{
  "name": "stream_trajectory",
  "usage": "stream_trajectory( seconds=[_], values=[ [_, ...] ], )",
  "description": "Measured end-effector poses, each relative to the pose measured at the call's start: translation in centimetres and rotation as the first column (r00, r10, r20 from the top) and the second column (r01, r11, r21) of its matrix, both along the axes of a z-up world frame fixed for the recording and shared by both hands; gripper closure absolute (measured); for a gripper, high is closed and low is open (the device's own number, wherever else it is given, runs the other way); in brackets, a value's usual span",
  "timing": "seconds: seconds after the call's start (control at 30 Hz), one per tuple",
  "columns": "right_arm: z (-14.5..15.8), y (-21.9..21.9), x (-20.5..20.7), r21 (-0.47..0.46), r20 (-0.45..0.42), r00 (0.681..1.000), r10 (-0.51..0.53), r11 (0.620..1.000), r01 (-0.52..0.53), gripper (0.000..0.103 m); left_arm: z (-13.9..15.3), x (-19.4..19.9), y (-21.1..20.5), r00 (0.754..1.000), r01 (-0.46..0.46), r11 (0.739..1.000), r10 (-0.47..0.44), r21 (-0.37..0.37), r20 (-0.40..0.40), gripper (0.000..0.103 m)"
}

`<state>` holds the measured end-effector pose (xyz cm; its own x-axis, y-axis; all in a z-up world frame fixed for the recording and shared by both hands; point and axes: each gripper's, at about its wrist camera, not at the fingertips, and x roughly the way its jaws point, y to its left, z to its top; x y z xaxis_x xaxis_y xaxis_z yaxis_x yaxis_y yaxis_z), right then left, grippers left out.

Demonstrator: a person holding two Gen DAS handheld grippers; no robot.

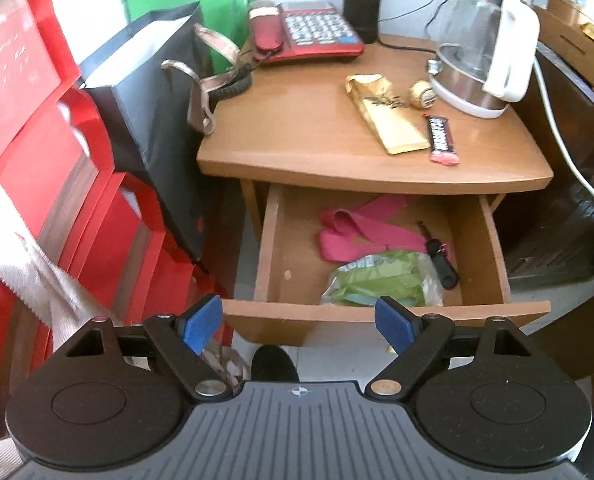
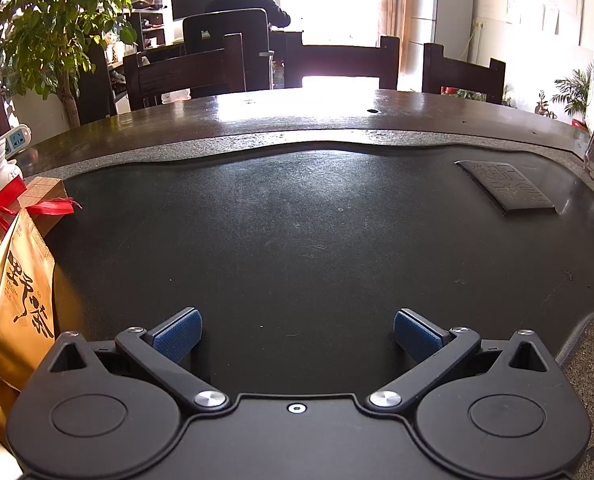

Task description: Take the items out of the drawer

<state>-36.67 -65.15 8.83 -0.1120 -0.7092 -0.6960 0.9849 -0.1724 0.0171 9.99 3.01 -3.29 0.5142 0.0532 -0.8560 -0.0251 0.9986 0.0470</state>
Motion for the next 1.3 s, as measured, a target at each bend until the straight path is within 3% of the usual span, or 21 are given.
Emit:
stream_trajectory(
  seconds=[0.23, 0.43, 0.73, 1.03, 1.3],
  values=[
    [0.1, 0.1, 0.1, 0.000, 0.000, 1.000, 0.000, 1.000, 0.000, 0.000, -1.6, 0.6, -1.3, 0.997, 0.045, 0.999, -0.045, -0.002, -0.058, 0.016],
    [0.2, 0.2, 0.2, 0.000, 0.000, 1.000, 0.000, 1.000, 0.000, 0.000, -1.8, 0.5, -1.6, 0.995, 0.072, 0.996, -0.069, 0.047, -0.066, 0.016],
    [0.4, 0.4, 0.4, 0.000, 0.000, 1.000, 0.000, 1.000, 0.000, 0.000, -2.1, 1.1, 0.8, 0.998, -0.021, 0.999, 0.022, 0.028, -0.059, 0.016],
    [-0.2, -0.2, -0.2, 0.000, 0.000, 1.000, 0.000, 1.000, 0.000, 0.000, -3.1, 2.4, 1.7, 0.997, -0.057, 0.998, 0.059, 0.037, -0.054, 0.016],
    [-0.1, 0.0, 0.0, 0.000, 0.000, 1.000, 0.000, 1.000, 0.000, 0.000, -5.3, 3.7, 2.2, 0.993, -0.066, 0.997, 0.069, 0.041, -0.097, 0.016]
  ],
)
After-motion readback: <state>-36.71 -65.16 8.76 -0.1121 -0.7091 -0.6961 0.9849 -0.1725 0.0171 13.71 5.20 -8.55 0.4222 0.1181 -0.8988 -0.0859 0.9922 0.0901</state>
